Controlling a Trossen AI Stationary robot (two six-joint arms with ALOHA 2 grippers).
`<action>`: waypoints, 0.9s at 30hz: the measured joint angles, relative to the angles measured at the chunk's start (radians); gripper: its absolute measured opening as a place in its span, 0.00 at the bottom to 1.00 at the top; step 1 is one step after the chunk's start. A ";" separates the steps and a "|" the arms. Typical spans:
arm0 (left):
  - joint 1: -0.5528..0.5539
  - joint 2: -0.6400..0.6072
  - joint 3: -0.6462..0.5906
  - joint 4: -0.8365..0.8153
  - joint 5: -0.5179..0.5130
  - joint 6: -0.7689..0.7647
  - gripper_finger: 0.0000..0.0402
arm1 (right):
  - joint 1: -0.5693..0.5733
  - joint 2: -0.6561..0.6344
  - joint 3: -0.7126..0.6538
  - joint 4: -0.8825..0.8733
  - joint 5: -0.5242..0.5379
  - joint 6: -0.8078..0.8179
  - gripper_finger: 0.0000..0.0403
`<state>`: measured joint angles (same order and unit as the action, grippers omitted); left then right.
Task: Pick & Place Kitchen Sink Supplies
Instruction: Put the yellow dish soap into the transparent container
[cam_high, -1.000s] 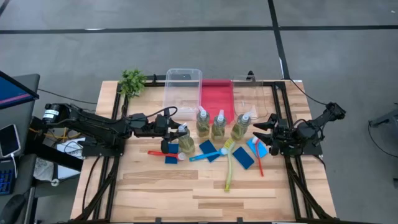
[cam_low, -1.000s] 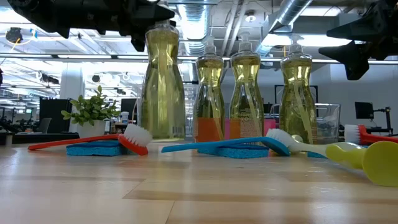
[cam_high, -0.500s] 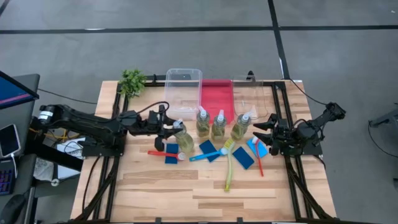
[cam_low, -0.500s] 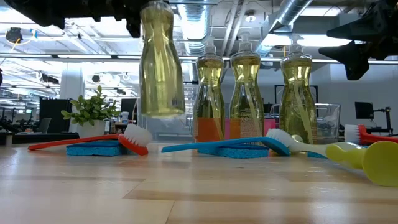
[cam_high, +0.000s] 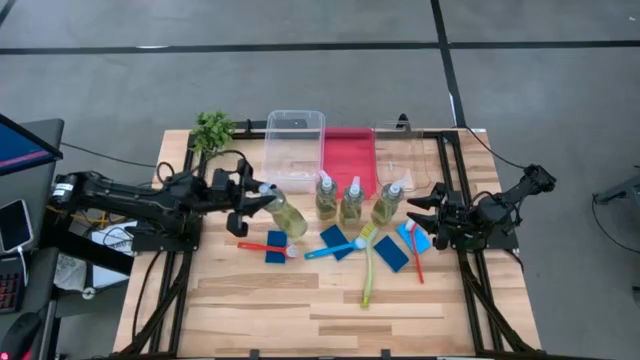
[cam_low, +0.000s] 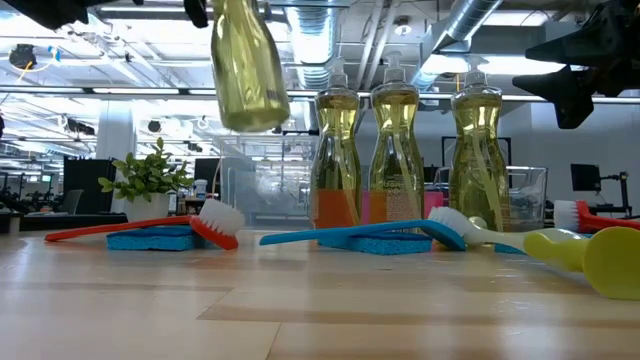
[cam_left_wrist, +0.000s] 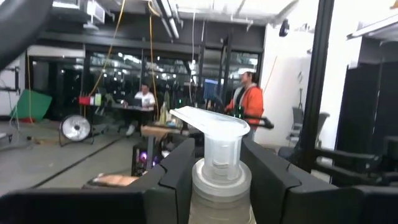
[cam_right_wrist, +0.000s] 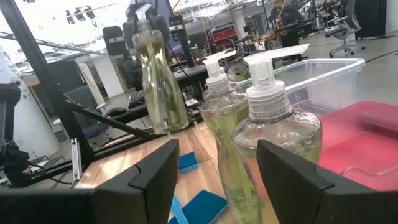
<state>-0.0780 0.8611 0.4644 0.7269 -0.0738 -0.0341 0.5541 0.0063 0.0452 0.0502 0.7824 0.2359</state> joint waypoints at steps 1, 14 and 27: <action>0.000 -0.012 0.000 0.001 0.000 0.000 0.30 | 0.000 0.000 0.000 0.000 0.000 0.000 0.52; 0.001 -0.112 0.000 0.101 -0.012 0.007 0.31 | 0.000 0.000 0.000 0.000 0.000 0.000 0.52; 0.028 -0.112 0.001 0.230 -0.054 0.039 0.31 | 0.000 0.000 0.000 0.000 0.000 0.000 0.52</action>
<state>-0.0498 0.7490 0.4652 0.9571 -0.1279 0.0048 0.5541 0.0061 0.0452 0.0500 0.7823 0.2362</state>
